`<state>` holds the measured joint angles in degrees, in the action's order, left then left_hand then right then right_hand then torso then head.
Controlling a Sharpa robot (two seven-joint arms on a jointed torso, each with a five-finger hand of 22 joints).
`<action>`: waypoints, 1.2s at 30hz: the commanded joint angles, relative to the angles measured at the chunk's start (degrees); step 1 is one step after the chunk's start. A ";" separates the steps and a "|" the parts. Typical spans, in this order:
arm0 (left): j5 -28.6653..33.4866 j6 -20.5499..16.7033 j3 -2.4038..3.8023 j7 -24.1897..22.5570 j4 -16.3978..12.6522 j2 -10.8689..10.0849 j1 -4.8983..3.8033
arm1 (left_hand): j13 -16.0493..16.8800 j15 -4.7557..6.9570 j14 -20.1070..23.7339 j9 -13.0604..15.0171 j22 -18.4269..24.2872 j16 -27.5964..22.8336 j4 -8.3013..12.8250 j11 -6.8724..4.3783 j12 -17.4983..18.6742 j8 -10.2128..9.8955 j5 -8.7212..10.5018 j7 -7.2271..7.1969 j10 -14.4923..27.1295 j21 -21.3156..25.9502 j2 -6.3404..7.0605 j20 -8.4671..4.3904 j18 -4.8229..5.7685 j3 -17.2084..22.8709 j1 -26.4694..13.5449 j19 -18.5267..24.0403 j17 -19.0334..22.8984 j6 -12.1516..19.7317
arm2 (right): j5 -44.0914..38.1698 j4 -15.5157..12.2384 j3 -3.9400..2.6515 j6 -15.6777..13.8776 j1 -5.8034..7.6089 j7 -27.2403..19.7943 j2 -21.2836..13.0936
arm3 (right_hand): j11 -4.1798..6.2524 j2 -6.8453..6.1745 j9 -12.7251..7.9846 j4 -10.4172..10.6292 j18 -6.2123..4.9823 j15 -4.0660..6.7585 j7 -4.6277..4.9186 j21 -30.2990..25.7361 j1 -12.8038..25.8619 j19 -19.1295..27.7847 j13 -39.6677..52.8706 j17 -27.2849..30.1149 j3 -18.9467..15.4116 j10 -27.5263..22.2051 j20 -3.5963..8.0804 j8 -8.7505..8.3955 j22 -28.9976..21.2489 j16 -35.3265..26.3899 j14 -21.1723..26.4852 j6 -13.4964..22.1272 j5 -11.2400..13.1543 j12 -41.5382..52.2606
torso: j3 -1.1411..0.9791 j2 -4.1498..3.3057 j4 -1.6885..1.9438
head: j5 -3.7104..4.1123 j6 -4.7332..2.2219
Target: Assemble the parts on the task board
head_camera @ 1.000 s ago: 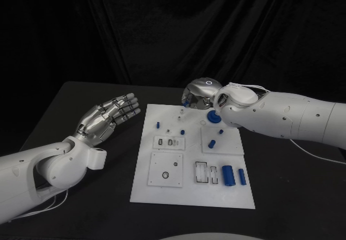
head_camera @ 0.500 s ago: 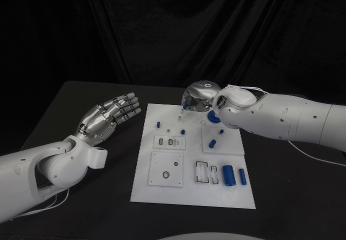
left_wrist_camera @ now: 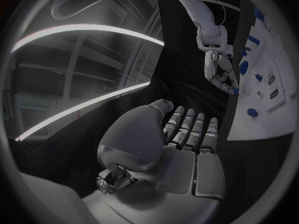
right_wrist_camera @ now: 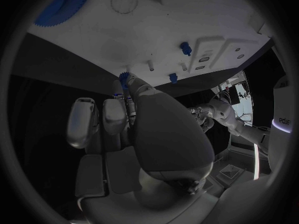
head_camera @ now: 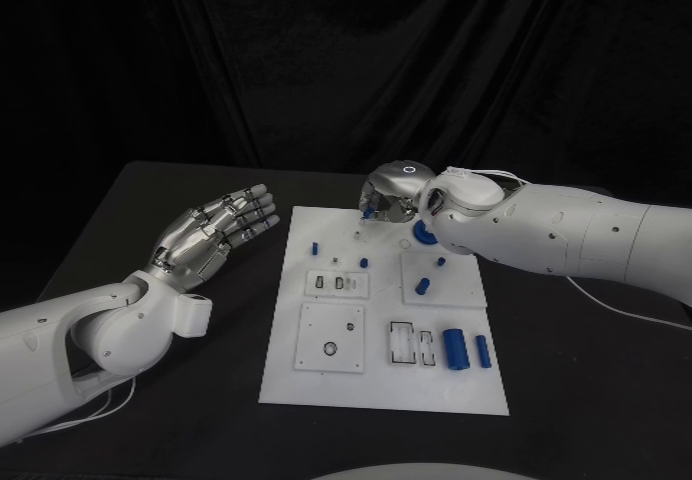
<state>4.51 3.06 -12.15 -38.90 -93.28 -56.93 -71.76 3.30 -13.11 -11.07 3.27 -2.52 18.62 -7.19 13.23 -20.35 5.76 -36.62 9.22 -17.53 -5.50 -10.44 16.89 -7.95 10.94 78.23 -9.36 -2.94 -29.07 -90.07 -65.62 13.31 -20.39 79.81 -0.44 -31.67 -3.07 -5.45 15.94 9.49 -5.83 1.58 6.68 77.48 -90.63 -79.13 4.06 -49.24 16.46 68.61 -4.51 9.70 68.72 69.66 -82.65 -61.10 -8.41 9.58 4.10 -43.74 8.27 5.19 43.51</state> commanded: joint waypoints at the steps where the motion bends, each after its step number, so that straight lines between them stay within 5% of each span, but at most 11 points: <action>1: 0.16 0.88 0.04 -9.92 0.04 0.19 -0.06 | 0.04 -0.11 0.30 0.04 0.01 -0.19 0.05 0.19 -0.08 0.11 -0.07 2.37 0.10 -0.18 0.14 -0.11 0.69 0.37 -0.62 -0.01 0.04 -0.22 | -0.03 0.39 -0.05 1.50 -0.28 0.94 0.26 | -0.09 -0.10 0.09 0.16 1.02 -0.14 0.02 -0.04 -0.04 0.10 0.00 0.03 0.06 0.15 -0.10 -0.22 0.02 -0.22 0.12 0.36 0.36 -0.33 | 0.03 0.00 -0.01 | 0.07 -0.01; 25: 0.18 1.23 0.04 -9.45 0.68 0.65 -0.06 | 0.03 -0.14 0.36 0.02 0.01 -0.17 0.07 0.17 -0.05 0.07 0.01 2.41 0.18 -0.19 0.19 -0.10 0.72 0.50 -0.71 -0.02 0.04 -0.12 | -0.03 1.30 -0.08 0.66 -0.93 0.34 1.51 | -0.25 -0.24 0.10 0.33 0.98 -0.29 0.14 -0.17 0.13 0.27 0.04 0.06 0.13 -0.06 -0.27 -0.77 -0.05 -0.31 0.28 0.97 0.64 -0.85 | 0.01 0.03 -0.04 | 0.04 0.13; 36: 0.20 1.38 0.04 -9.20 0.87 0.83 -0.05 | 0.03 -0.14 0.36 0.02 0.01 -0.17 0.07 0.17 -0.05 0.07 0.01 2.41 0.18 -0.19 0.19 -0.10 0.72 0.50 -0.71 -0.02 0.04 -0.12 | -0.03 2.23 -0.10 3.03 -1.01 1.47 2.10 | -0.90 -0.40 0.21 0.39 0.75 -0.81 0.26 -1.00 0.11 1.14 -0.03 1.42 0.46 -1.57 -0.70 -1.58 -1.00 -1.28 1.15 1.68 0.68 -2.16 | 0.02 0.01 -0.02 | 0.01 0.32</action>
<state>4.57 3.43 -12.15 -38.90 -92.41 -56.21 -71.76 3.29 -13.11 -11.07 3.26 -2.51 18.62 -7.03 13.23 -20.35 5.76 -36.62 9.22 -17.53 -5.50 -10.21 16.89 -7.96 11.09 78.00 -9.36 -2.92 -29.07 -90.00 -63.57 13.22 -19.01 79.03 -0.33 -29.58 -4.08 -5.45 16.06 9.81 -5.83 0.82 7.02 76.77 -90.62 -78.37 4.13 -47.90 16.77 67.34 -5.27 8.38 67.75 68.66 -81.89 -59.80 -8.12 7.74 4.12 -43.70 8.27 5.22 43.79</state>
